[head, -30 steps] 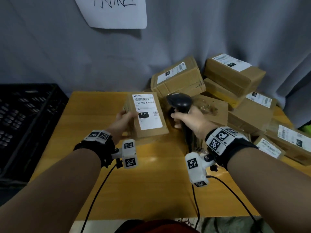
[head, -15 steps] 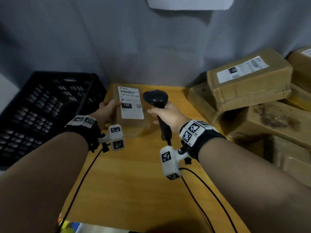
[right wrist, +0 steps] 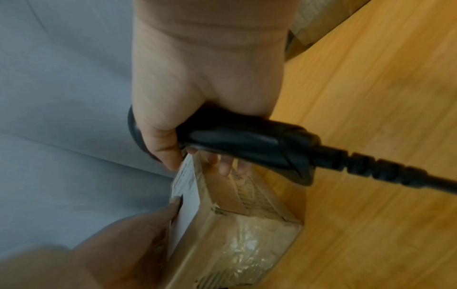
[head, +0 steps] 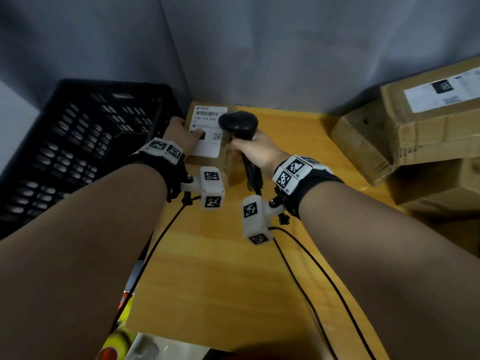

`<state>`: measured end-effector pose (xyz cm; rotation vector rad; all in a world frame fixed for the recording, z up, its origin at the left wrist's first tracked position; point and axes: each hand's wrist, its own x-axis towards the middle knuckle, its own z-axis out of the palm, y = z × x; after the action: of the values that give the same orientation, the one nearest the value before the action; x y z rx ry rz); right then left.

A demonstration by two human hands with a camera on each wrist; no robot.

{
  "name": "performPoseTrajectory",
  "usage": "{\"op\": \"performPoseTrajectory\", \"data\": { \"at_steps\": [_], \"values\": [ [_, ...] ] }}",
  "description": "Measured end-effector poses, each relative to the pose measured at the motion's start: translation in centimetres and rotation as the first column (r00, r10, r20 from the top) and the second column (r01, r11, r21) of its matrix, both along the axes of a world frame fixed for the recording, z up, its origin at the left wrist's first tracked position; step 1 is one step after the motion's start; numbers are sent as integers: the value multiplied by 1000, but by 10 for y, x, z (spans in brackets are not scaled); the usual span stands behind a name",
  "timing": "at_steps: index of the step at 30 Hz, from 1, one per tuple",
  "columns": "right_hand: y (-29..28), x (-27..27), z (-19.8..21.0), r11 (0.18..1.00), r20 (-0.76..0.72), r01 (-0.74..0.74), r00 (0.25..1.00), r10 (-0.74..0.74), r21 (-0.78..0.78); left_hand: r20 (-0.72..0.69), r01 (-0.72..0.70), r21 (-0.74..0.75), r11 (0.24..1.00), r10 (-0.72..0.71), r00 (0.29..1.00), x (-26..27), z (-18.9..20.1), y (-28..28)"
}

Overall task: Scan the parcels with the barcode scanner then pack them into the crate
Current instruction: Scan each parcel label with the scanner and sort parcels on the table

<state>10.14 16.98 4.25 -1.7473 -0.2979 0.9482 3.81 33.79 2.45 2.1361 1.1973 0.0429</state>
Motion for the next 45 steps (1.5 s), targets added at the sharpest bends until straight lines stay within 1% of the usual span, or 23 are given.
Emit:
{"op": "performPoseTrajectory", "data": {
  "at_steps": [2, 5, 7, 8, 10, 11, 13, 14, 16, 18, 20, 22, 24, 25, 28, 30, 32, 33, 35, 37, 40, 43, 45],
  "values": [
    [-3, 4, -1, 998, -10, 55, 998, -55, 17, -29, 13, 25, 1000, -13, 1000, 3, 4, -3],
    [-24, 11, 6, 989, -23, 144, 989, -143, 30, -19, 9, 126, 992, -7, 1000, 8, 10, -16],
    [-46, 17, 16, 982, -27, 186, 982, -185, 35, 27, 24, 173, 985, -29, 999, 13, 16, -32],
    [-59, 19, 22, 978, -18, 205, 979, -205, 38, 63, 55, 182, 982, -67, 996, 16, 21, -43],
    [-89, 23, 35, 969, 7, 240, 971, -241, 59, 140, 107, 171, 979, -132, 981, 25, 31, -71],
    [-106, 25, 42, 963, 24, 258, 965, -260, 72, 153, 127, 144, 981, -149, 977, 31, 35, -87],
    [-143, 32, 54, 955, 65, 286, 954, -291, 79, 161, 219, 55, 974, -225, 961, 46, 37, -120],
    [-162, 35, 59, 952, 84, 296, 950, -301, 74, 182, 279, 3, 960, -275, 944, 54, 37, -138],
    [-200, 43, 70, 944, 122, 324, 937, -329, 59, 227, 348, -105, 931, -319, 920, 69, 36, -176],
    [-238, 51, 81, 932, 158, 361, 918, -363, 44, 263, 378, -218, 900, -319, 911, 80, 38, -215],
    [-274, 59, 89, 910, 188, 410, 891, -413, 53, 279, 353, -328, 876, -267, 922, 94, 42, -250],
    [-308, 66, 95, 877, 206, 475, 853, -480, 77, 271, 322, -391, 862, -226, 936, 107, 53, -282],
    [-339, 75, 99, 832, 227, 542, 802, -553, 113, 281, 297, -428, 854, -187, 942, 122, 60, -303],
    [-353, 80, 100, 812, 244, 570, 776, -582, 125, 251, 289, -416, 862, -197, 948, 130, 63, -311],
    [-385, 98, 99, 748, 238, 645, 711, -662, 153, 145, 272, -308, 912, -237, 960, 149, 68, -329],
    [-396, 110, 97, 702, 215, 690, 669, -712, 175, 158, 235, -307, 922, -194, 968, 157, 69, -336],
    [-397, 121, 98, 675, 212, 710, 642, -737, 198, 162, 214, -283, 935, -173, 971, 163, 68, -338],
    [-396, 127, 99, 671, 214, 713, 636, -741, 204, 172, 207, -291, 934, -162, 972, 167, 64, -336],
    [-390, 136, 102, 679, 203, 711, 648, -734, 185, 191, 200, -323, 925, -143, 971, 172, 59, -332],
    [-382, 143, 105, 699, 147, 694, 684, -715, 173, 217, 161, -420, 893, -74, 973, 175, 55, -329],
    [-373, 145, 104, 727, 70, 662, 729, -681, 181, 245, 112, -541, 833, 29, 969, 158, 73, -341],
    [-370, 140, 100, 720, 47, 661, 729, -683, 211, 285, 132, -628, 767, 69, 956, 142, 77, -344],
    [-370, 134, 104, 699, 29, 668, 717, -696, 256, 306, 132, -661, 739, 105, 946, 130, 82, -340]
  ]
}}
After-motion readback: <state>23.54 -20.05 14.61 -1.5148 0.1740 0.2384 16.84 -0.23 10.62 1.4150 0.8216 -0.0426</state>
